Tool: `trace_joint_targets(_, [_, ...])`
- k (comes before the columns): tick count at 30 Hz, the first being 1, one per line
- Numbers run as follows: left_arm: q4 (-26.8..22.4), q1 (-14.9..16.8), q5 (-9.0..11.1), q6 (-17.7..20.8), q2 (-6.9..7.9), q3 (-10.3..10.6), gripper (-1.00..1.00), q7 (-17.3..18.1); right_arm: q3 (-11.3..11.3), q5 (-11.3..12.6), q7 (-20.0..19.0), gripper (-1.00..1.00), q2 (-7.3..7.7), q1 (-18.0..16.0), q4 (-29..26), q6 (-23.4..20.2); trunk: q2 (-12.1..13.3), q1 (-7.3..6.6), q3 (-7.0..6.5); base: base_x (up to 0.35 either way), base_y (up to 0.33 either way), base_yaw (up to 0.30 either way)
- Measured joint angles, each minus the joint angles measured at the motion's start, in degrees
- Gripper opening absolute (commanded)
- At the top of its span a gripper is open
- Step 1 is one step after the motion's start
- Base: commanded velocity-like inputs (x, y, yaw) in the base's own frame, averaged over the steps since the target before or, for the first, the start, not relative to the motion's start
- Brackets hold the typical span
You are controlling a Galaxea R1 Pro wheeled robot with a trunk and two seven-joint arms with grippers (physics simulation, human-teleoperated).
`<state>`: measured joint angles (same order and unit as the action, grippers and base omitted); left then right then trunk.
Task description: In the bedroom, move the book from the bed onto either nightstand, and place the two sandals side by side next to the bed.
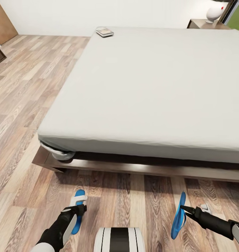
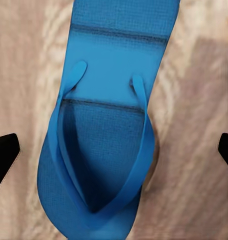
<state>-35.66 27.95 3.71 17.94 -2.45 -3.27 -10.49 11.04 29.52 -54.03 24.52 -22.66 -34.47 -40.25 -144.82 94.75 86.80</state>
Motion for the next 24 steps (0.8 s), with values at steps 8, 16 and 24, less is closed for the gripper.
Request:
trace_joint_targets(8, [-0.6,0.0,0.2,0.0,1.68,-0.1,1.00,4.7,-0.5,-0.4,12.7,-1.00,-0.07,0.0,0.3,5.9,0.1,-0.21,-1.77,0.000,0.000,0.000])
trace_joint_targets(16, [-1.0,0.0,0.4,0.5,7.73,-0.2,1.00,31.2,-0.6,-0.3,23.4,-1.00,-0.09,0.0,0.3,10.5,0.2,-0.41,-3.55,0.000,0.000,0.000])
trace_joint_targets(24, [-0.9,0.0,0.3,0.3,11.61,-3.7,1.00,55.2,-3.6,-16.7,40.4,-1.00,-1.84,0.0,0.4,14.2,0.3,-0.56,-4.88,0.000,0.000,0.000])
